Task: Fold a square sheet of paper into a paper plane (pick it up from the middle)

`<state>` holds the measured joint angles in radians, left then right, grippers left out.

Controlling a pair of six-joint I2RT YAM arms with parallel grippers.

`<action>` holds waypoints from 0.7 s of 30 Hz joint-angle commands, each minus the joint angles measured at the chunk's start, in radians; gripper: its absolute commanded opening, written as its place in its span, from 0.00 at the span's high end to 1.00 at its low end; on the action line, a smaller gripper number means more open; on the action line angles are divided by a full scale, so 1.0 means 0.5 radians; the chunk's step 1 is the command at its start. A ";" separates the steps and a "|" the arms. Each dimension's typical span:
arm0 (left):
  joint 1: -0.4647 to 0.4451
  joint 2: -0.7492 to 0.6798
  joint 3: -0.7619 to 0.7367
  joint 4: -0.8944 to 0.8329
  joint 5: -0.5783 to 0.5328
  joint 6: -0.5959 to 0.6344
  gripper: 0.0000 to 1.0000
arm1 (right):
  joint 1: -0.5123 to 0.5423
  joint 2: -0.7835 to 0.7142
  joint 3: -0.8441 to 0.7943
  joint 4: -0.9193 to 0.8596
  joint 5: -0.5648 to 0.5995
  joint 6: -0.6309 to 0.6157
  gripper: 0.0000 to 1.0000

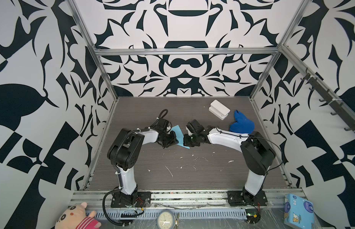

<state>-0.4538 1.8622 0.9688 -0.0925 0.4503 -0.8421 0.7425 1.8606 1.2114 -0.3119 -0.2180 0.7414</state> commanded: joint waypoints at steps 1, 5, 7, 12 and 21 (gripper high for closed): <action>0.014 0.150 -0.048 -0.226 -0.245 0.029 0.95 | 0.000 0.068 0.098 -0.010 -0.062 -0.023 1.00; 0.012 0.144 -0.037 -0.226 -0.225 0.059 0.95 | -0.015 0.126 0.130 -0.085 0.025 -0.022 1.00; 0.010 0.136 -0.029 -0.226 -0.213 0.078 0.94 | -0.024 0.134 0.122 -0.105 0.059 -0.020 1.00; 0.013 0.100 0.009 -0.240 -0.170 0.127 0.93 | -0.055 0.140 0.099 -0.169 0.098 -0.042 1.00; 0.011 -0.067 0.144 -0.354 -0.025 0.479 0.82 | -0.080 0.193 0.098 -0.270 0.091 -0.100 1.00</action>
<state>-0.4526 1.8622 1.0306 -0.1959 0.4419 -0.6903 0.7090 1.9495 1.2434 -0.3737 -0.2020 0.7151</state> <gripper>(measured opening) 0.179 0.044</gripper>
